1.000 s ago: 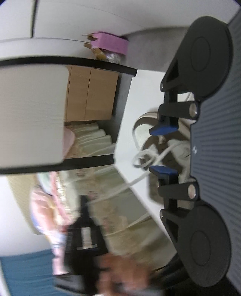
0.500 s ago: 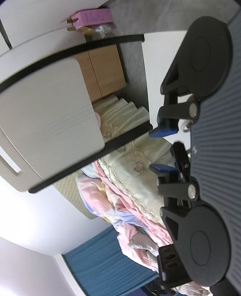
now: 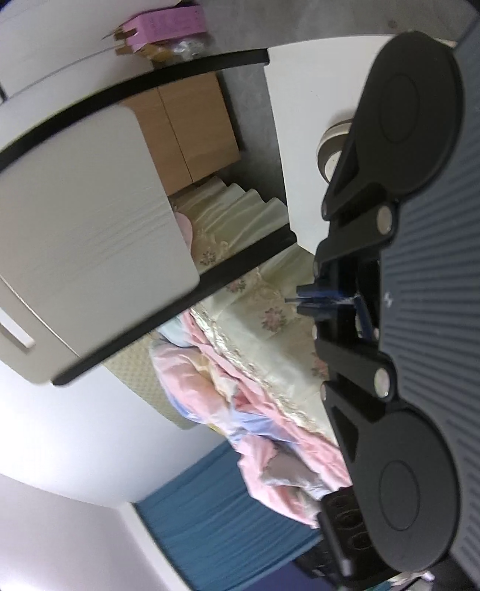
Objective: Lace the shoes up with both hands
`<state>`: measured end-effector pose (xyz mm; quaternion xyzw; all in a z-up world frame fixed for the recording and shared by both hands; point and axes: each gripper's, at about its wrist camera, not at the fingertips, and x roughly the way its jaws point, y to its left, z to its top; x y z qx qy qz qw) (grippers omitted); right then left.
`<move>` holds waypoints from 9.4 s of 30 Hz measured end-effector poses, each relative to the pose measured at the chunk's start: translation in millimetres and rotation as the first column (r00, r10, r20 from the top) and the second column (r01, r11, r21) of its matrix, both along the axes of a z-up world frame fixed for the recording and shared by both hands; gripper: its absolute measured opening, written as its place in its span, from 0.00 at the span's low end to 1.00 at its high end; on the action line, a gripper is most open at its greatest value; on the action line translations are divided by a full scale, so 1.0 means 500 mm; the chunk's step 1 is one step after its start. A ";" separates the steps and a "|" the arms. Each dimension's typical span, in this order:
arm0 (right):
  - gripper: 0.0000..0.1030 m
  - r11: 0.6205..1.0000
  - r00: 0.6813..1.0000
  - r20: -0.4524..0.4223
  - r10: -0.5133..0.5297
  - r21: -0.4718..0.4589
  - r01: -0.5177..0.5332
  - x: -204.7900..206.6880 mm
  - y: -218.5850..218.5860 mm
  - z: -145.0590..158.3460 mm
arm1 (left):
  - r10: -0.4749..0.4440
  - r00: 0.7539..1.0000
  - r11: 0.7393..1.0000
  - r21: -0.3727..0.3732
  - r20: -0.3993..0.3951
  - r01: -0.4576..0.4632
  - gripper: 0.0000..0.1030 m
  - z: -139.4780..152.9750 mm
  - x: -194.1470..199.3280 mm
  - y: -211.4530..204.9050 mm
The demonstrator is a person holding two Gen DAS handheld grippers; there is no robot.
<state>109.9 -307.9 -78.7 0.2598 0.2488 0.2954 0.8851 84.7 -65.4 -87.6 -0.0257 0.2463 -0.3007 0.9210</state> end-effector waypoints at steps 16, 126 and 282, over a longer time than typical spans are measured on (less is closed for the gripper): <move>0.04 0.999 0.998 -0.055 -0.026 0.022 0.027 0.011 -0.009 -0.012 | 0.030 1.000 1.000 -0.006 0.003 -0.030 0.42 -0.002 0.010 -0.006; 0.04 0.695 0.941 -0.209 0.268 -0.634 -0.338 0.097 0.145 -0.116 | 0.237 0.921 0.972 0.080 -0.309 -0.223 0.21 -0.074 0.062 0.052; 0.36 0.828 0.942 -0.233 0.240 -0.458 -0.324 0.188 0.181 -0.061 | -0.102 0.994 0.937 0.332 -0.040 0.110 0.17 -0.137 0.064 0.023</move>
